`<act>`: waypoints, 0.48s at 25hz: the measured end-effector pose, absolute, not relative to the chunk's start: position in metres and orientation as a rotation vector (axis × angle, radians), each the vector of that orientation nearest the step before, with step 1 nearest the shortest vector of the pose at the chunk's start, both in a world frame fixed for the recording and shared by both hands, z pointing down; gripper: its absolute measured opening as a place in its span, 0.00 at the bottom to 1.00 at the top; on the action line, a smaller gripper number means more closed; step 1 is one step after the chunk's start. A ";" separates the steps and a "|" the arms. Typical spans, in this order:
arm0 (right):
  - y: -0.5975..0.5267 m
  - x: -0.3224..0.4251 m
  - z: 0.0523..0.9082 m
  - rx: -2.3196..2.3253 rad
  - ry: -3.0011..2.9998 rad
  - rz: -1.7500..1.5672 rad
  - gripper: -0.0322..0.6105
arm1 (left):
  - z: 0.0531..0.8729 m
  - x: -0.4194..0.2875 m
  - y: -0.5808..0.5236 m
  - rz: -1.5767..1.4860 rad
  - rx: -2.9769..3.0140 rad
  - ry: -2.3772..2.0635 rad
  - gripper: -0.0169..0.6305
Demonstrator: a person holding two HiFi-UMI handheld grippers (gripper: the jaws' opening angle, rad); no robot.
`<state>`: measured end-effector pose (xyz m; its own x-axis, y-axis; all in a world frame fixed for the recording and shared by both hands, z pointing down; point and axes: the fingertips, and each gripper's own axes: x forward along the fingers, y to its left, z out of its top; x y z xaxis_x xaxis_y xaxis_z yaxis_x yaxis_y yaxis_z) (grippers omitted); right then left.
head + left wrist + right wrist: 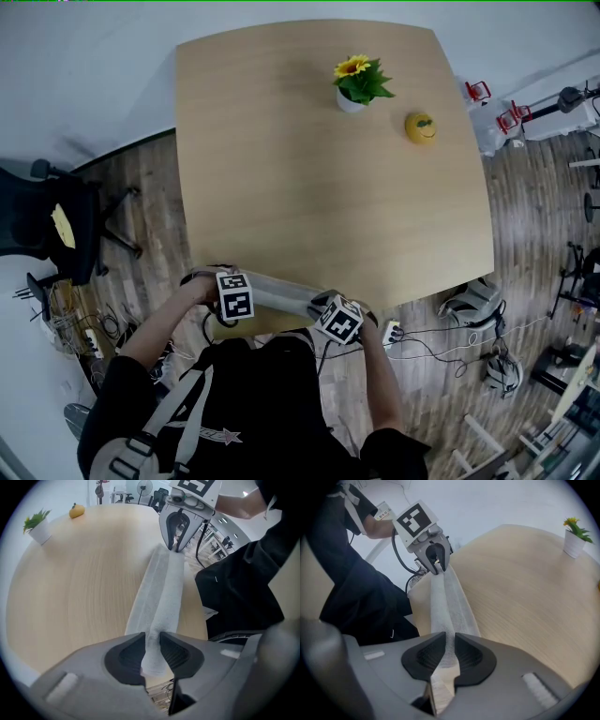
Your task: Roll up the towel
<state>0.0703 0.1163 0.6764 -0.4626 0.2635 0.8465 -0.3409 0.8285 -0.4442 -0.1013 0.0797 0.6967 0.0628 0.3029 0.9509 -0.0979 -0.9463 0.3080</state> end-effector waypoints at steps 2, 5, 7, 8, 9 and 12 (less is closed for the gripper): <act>0.114 0.070 0.679 0.077 -1.928 0.679 0.16 | 0.698 -0.101 0.077 1.968 2.069 0.186 0.22; 0.112 0.070 0.680 0.104 -1.927 0.655 0.16 | 0.699 -0.102 0.073 1.974 2.081 0.146 0.27; 0.111 0.069 0.681 0.115 -1.926 0.643 0.16 | 0.699 -0.103 0.071 1.976 2.088 0.129 0.28; 0.112 0.069 0.682 0.121 -1.926 0.636 0.16 | 0.699 -0.103 0.071 1.979 2.095 0.124 0.28; 0.112 0.070 0.682 0.127 -1.928 0.629 0.16 | 0.698 -0.103 0.071 1.986 2.104 0.121 0.28; 0.112 0.071 0.679 0.162 -1.940 0.599 0.16 | 0.697 -0.103 0.071 2.000 2.137 0.098 0.28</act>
<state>0.0707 0.1116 0.6788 -0.4402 0.1532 0.8847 -0.3725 0.8654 -0.3352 -0.1027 0.0711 0.6974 0.0756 0.1930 0.9783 -0.0966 -0.9751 0.1999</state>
